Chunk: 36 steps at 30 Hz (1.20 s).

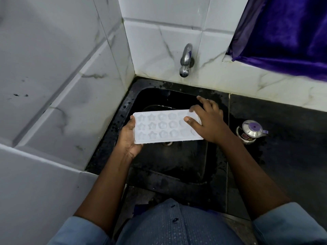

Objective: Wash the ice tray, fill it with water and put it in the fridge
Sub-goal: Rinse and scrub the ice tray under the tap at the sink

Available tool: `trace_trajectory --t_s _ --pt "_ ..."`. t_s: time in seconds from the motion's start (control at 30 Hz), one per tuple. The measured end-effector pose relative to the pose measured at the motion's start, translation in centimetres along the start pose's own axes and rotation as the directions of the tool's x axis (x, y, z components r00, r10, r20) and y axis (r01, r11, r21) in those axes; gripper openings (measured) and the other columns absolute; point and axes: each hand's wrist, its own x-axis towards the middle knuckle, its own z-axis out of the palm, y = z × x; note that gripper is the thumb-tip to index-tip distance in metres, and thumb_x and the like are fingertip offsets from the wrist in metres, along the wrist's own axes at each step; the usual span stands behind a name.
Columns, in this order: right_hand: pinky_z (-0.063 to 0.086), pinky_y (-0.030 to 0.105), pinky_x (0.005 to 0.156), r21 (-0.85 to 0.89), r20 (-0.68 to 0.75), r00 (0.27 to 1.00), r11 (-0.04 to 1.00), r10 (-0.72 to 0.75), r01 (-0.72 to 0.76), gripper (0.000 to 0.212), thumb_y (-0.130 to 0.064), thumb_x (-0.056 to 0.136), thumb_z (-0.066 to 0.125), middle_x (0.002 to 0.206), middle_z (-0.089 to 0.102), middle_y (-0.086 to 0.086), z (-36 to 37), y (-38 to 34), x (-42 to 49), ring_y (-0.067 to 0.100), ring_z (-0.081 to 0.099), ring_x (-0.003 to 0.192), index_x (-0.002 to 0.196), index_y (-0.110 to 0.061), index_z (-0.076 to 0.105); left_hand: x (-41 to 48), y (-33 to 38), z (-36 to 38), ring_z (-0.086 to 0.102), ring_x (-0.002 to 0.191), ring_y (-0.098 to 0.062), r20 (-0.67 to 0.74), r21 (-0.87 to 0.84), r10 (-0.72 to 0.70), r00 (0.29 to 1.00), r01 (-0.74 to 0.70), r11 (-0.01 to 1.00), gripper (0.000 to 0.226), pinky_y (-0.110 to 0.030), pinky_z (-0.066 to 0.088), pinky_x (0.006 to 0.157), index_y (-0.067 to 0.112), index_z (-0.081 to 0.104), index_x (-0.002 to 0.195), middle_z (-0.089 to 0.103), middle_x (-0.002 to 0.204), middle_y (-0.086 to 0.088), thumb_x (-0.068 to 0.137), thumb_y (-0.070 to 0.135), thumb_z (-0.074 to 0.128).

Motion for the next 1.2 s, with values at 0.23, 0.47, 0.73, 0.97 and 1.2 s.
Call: trace_trajectory --t_s 0.23,0.47,0.73,0.97,1.2 --pt "0.007 0.055 0.12 -0.092 0.14 0.989 0.994 -0.047 0.06 0.063 -0.083 0.093 0.026 0.175 0.007 -0.004 0.5 -1.6 0.3 0.026 -0.003 0.16 0.133 -0.045 0.057 -0.4 -0.2 0.3 0.077 0.108 -0.034 0.015 0.016 -0.003 1.0 0.002 1.0 0.055 -0.047 0.065 0.078 0.007 0.068 0.129 0.077 0.123 -0.017 0.111 0.052 0.04" --pt "0.006 0.057 0.119 -0.122 0.147 0.988 0.991 -0.036 0.054 0.065 -0.086 0.092 0.025 0.175 0.007 -0.003 0.9 -2.0 0.6 0.028 -0.005 0.16 0.126 -0.044 0.061 -0.6 0.0 0.0 0.078 0.107 -0.033 0.013 0.037 0.009 1.0 -0.009 0.999 0.056 -0.046 0.065 0.078 0.007 0.067 0.13 0.078 0.123 -0.017 0.112 0.052 0.039" --pt "0.007 0.059 0.12 -0.134 0.179 0.984 0.99 -0.023 0.048 0.068 -0.088 0.089 0.023 0.176 0.006 -0.003 0.8 -2.1 0.7 0.029 -0.005 0.16 0.123 -0.043 0.062 -0.7 0.1 0.0 0.078 0.106 -0.034 0.012 0.034 0.005 1.0 -0.005 0.999 0.056 -0.046 0.066 0.077 0.008 0.069 0.127 0.078 0.122 -0.018 0.111 0.053 0.04" --pt "0.007 0.058 0.119 -0.121 0.173 0.985 0.991 -0.027 0.048 0.071 -0.088 0.089 0.024 0.176 0.008 -0.003 0.7 -2.0 0.7 0.03 -0.005 0.16 0.13 -0.043 0.061 -0.7 0.1 0.1 0.079 0.104 -0.033 0.025 0.016 0.003 1.0 -0.004 1.0 0.056 -0.044 0.066 0.074 0.007 0.07 0.125 0.079 0.119 -0.018 0.111 0.052 0.04" --pt "0.005 0.057 0.119 -0.129 0.18 0.983 0.99 -0.029 0.053 0.071 -0.088 0.089 0.023 0.175 0.007 -0.003 0.9 -2.1 0.5 0.029 -0.005 0.16 0.134 -0.045 0.057 -0.8 0.1 -0.2 0.078 0.105 -0.034 0.031 0.02 0.007 0.999 -0.008 1.0 0.057 -0.045 0.066 0.076 0.007 0.07 0.126 0.078 0.12 -0.018 0.11 0.053 0.04"
